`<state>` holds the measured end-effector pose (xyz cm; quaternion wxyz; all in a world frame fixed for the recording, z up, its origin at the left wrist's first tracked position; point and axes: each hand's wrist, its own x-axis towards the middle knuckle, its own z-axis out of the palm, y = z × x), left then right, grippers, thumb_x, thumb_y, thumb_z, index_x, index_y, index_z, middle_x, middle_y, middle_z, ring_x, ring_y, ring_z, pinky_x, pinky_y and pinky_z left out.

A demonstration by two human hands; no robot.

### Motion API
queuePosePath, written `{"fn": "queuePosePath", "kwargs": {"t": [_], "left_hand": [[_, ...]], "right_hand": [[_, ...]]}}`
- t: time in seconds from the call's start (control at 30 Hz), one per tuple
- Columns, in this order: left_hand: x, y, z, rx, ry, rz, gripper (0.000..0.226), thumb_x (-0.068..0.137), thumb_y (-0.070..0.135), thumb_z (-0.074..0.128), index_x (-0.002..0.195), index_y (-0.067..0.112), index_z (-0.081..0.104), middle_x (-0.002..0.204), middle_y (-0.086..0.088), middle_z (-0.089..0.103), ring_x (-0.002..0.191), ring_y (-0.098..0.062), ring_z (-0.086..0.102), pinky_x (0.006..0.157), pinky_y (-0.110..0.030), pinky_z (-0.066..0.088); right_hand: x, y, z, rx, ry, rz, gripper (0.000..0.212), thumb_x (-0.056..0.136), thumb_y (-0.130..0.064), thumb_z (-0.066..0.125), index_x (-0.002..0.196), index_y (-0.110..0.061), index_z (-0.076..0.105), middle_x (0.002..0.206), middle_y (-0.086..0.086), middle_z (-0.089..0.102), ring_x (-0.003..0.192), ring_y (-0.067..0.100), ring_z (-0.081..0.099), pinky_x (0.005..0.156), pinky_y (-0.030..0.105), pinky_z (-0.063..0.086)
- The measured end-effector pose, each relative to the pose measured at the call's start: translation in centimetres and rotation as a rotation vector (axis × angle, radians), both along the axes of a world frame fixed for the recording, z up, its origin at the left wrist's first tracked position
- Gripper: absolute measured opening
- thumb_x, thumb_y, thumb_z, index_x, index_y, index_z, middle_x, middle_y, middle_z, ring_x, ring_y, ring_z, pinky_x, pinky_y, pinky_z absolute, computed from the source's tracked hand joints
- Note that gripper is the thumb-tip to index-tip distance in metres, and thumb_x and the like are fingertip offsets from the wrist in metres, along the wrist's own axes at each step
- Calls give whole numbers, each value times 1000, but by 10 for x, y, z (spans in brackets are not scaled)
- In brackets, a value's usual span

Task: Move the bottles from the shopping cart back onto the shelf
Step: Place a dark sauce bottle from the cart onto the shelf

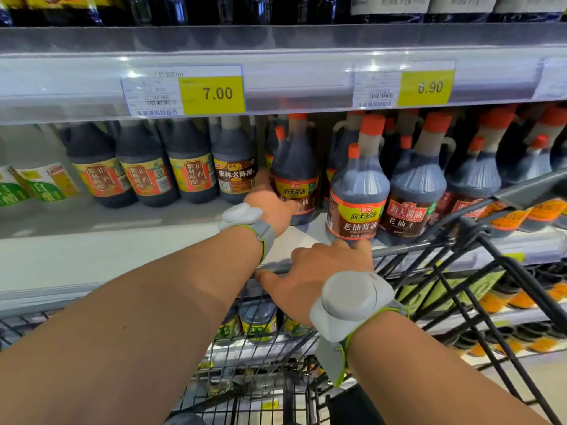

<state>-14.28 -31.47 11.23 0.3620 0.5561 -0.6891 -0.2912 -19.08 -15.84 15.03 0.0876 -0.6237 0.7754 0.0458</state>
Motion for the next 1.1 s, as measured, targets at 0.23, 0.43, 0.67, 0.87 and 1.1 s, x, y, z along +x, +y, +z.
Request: {"fn": "queuePosePath", "kwargs": {"t": [0.23,0.43,0.67,0.87,1.1], "left_hand": [[-5,-8,-1,-24,-58,19,61,71,29,81,121,23,48,107,-3,67,93,-34,64,82,-41,56],[-4,-12,1,7,-107,-12,58,77,28,80,123,21,46,102,1,58,87,-30,57,74,-34,43],[0,-4,8,-9,-144,-52,63,78,40,80,128,21,46,119,-5,66,97,-33,62,80,-36,49],[22,12,12,-21,3,-151,84,67,64,70,139,26,48,130,-2,67,119,-31,62,101,-44,52],[59,62,24,-276,-110,-275,86,80,67,59,153,26,39,154,7,46,146,-21,40,116,-38,37]], "right_hand": [[-2,-8,-10,-2,27,-1,60,84,-76,27,93,-25,58,99,-1,65,104,29,56,97,56,34],[-3,-11,-9,7,4,-15,63,83,-77,26,93,-26,62,95,-1,65,103,28,56,95,57,33],[0,-2,3,30,-16,-19,64,89,-76,26,114,-26,57,123,3,59,122,32,47,108,55,24],[-1,9,-6,-49,-9,37,64,89,-77,25,121,-26,46,130,4,45,124,33,38,107,54,22],[-14,10,-11,-120,-71,62,85,82,-84,24,149,-32,30,156,-5,33,146,24,22,117,52,9]]}}
